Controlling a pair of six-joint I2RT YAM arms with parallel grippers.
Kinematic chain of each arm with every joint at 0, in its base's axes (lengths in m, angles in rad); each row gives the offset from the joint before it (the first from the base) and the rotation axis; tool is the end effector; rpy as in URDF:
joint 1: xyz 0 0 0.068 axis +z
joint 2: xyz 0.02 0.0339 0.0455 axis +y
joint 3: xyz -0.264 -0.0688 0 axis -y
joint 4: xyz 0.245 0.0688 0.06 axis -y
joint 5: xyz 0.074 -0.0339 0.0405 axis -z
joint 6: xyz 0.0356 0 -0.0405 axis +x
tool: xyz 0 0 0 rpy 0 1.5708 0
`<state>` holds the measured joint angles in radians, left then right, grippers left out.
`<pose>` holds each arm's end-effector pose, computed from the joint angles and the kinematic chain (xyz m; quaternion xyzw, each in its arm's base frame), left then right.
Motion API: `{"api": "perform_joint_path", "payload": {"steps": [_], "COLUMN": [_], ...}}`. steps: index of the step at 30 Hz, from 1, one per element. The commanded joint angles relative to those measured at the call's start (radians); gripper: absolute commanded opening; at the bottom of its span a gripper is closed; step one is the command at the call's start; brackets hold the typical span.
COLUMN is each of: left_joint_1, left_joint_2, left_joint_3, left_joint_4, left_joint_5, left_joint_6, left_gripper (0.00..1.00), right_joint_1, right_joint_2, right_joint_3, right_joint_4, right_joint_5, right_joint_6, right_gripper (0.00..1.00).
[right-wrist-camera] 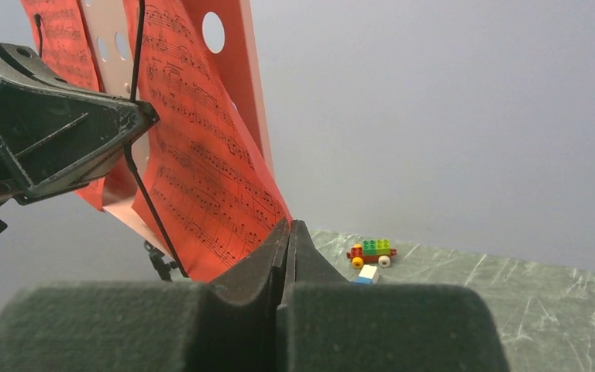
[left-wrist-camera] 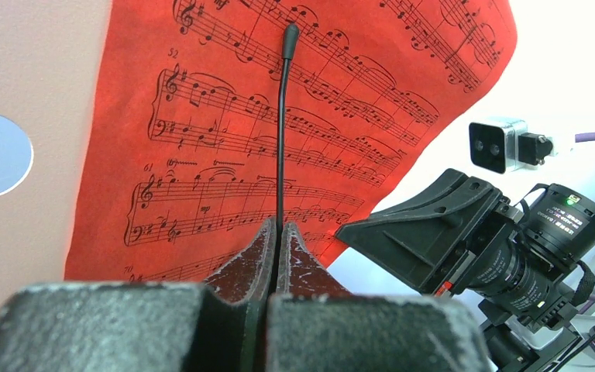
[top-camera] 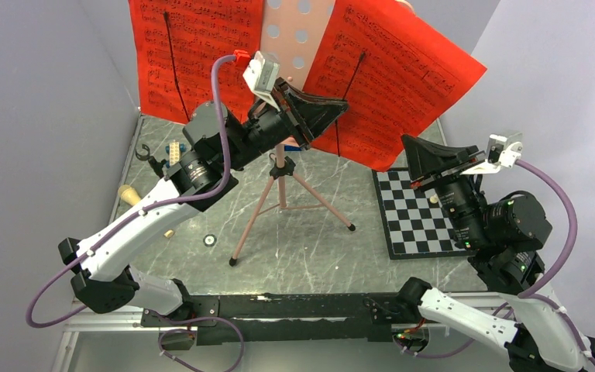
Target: Pack up the instrument practice props
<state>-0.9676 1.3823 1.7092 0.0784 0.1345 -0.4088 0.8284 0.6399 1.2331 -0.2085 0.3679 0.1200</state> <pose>0.1570 -0.2364 0.5514 0.2054 0.5123 -0.5577 0.6200 0.0616 0.0482 0.4981 -0.0483 0.5680 0.2813 0.7720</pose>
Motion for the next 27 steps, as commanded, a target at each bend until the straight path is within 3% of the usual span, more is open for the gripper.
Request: {"api": "perform_joint_path", "payload": {"steps": [1,14,27], "left_joint_1": [0.0,0.0,0.002], "left_joint_2": [-0.012,-0.041,-0.06], "left_joint_3": [-0.031,-0.054,-0.093], "left_joint_4": [-0.087,-0.062,-0.054], "left_joint_5": [0.021,-0.03,-0.084], "left_joint_6": [0.002,0.028,0.028], "left_gripper": [0.0,0.0,0.0], "right_joint_1": [0.003,0.003,0.003], "right_joint_2": [-0.016,-0.083,-0.196], "right_joint_3": [0.026,0.091,0.11], "right_joint_4": [0.024,-0.111,-0.191], "right_joint_5": [0.001,-0.01,0.112], "right_joint_6": [-0.022,-0.087,-0.142], "right_gripper": [0.0,0.0,0.0]}}
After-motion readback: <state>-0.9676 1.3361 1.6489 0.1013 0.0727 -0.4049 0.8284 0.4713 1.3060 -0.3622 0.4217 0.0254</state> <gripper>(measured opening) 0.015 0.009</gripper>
